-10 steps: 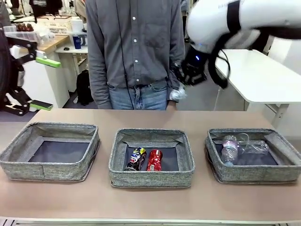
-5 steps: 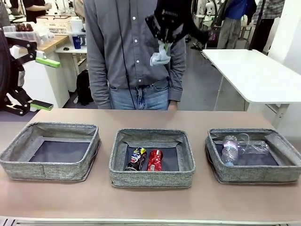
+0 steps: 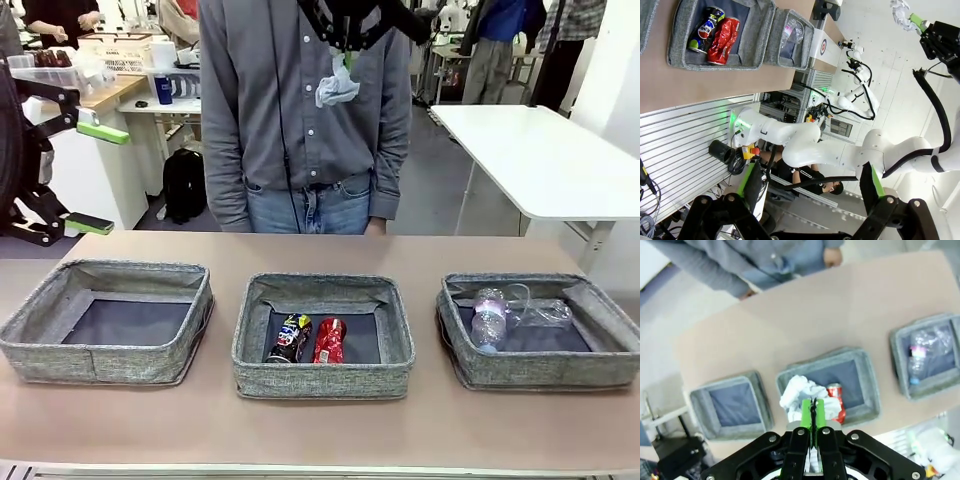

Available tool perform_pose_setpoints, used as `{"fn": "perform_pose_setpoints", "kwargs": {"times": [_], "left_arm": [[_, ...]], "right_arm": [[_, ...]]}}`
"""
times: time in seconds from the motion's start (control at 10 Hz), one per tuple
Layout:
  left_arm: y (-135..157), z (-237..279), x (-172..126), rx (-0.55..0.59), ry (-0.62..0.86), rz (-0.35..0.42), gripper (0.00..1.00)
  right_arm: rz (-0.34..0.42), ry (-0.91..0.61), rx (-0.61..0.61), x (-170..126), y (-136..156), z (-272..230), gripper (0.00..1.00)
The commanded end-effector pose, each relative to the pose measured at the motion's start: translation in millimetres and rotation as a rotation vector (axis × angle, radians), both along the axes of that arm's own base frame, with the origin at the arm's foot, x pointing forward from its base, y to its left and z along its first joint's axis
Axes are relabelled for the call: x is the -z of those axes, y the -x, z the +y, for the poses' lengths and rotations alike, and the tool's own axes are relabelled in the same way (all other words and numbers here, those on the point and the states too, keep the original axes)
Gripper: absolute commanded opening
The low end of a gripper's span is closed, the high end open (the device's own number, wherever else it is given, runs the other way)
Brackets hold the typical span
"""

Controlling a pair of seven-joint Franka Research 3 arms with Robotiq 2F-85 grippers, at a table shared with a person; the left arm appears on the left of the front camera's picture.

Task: Sort the waste into the appropriate baskets.
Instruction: Pick up the waste item pointed out by the person.

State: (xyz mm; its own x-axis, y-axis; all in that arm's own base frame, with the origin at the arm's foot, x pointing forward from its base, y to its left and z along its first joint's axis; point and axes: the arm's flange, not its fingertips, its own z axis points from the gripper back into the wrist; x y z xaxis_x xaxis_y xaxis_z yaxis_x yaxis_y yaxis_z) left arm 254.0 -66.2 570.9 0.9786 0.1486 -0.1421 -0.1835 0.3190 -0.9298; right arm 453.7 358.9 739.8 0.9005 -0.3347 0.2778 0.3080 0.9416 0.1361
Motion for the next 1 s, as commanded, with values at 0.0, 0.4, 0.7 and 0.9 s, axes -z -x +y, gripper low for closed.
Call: {"fn": "perform_pose_setpoints", "kwargs": {"times": [0.0,0.4,0.7,0.9], "left_arm": [[1.9,-2.1,3.2,0.008,0.014,-0.02,1.0],[1.9,-2.1,3.2,0.008,0.014,-0.02,1.0],[1.9,-2.1,3.2,0.008,0.014,-0.02,1.0],[1.9,-2.1,3.2,0.008,0.014,-0.02,1.0]], "right_arm": [[0.0,0.001,-0.006,3.4,3.4,1.3,0.02],[0.0,0.001,-0.006,3.4,3.4,1.3,0.02],[0.0,0.001,-0.006,3.4,3.4,1.3,0.02],[0.0,0.001,-0.006,3.4,3.4,1.3,0.02]]}}
